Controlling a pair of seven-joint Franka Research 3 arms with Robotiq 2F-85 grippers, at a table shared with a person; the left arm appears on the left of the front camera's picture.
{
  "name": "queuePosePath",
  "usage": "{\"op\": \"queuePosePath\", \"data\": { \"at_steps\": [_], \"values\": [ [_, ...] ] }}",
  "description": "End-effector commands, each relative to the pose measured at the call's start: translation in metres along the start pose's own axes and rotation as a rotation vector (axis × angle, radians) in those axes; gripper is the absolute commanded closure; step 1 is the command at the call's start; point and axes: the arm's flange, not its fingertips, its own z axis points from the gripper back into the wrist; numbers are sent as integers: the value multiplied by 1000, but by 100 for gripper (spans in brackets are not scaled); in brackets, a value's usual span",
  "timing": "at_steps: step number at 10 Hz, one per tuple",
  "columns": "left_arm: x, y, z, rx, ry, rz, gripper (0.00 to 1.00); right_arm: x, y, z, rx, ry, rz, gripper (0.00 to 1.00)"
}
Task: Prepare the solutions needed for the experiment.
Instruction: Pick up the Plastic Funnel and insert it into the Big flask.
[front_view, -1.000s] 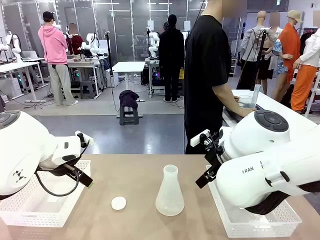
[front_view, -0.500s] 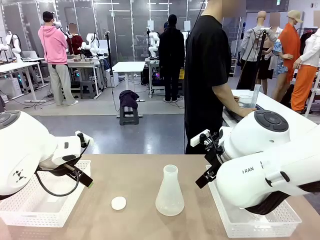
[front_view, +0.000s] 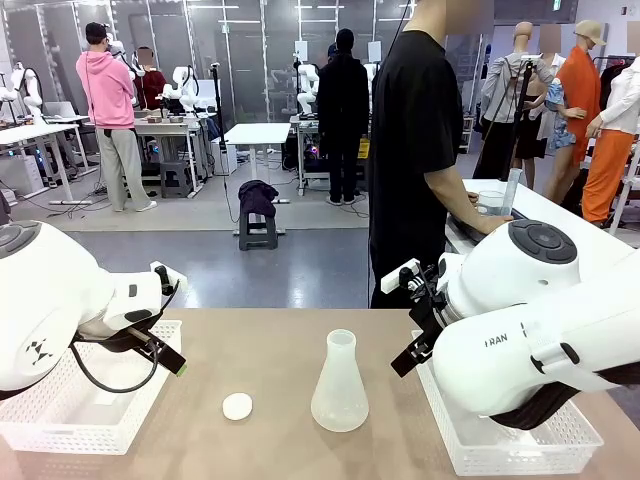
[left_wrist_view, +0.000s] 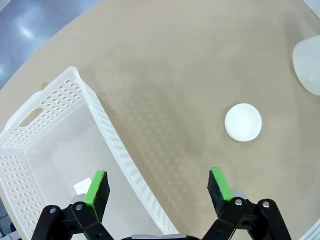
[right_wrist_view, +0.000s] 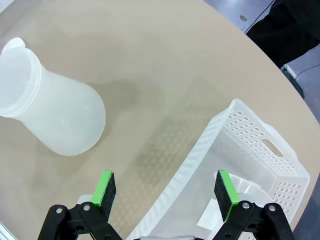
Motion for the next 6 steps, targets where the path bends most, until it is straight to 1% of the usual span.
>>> {"op": "queuePosePath", "data": {
  "at_steps": [1,6],
  "values": [
    [0,0,0,0,0,0,0,0,0,0,0,0,-2,0],
    [0,0,0,0,0,0,0,0,0,0,0,0,-2,0]
  ]
}}
